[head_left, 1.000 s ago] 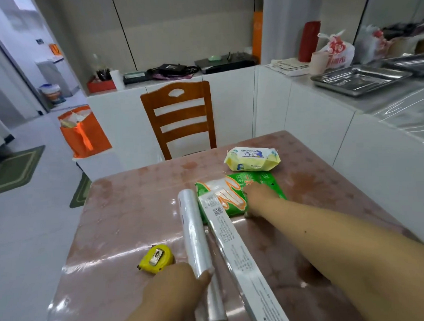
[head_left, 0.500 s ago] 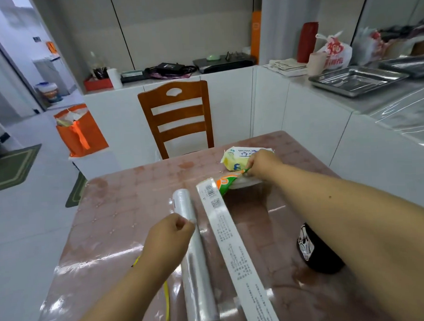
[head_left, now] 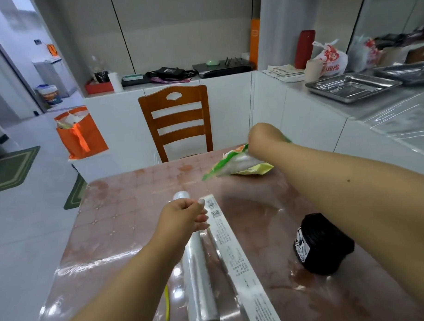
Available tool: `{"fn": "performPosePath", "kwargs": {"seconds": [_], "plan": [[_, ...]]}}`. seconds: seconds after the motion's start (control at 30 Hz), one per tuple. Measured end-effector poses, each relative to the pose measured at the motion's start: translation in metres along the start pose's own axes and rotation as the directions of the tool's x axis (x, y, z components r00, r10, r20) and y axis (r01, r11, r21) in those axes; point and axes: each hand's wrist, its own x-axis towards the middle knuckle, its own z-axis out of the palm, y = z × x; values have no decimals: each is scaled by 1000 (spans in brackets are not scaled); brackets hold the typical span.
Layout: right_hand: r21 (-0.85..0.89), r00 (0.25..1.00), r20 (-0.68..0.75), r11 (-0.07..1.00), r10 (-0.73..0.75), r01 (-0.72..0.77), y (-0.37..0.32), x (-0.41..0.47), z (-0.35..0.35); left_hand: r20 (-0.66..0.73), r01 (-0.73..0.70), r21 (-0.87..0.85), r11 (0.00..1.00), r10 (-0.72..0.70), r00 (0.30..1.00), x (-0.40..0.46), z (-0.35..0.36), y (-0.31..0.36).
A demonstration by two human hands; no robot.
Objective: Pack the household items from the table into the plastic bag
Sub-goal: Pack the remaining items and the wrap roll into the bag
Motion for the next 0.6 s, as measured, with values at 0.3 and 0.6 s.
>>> {"fn": "performPosePath", "kwargs": {"seconds": [0.3, 0.6], "plan": [[724, 911, 247, 688, -330, 54, -50, -74, 31, 193, 248, -548, 799, -168, 967, 13, 12, 11], [789, 995, 92, 608, 28, -90, -1, 11, 71, -19, 231, -592, 772, -300, 954, 45, 5, -29]]}}
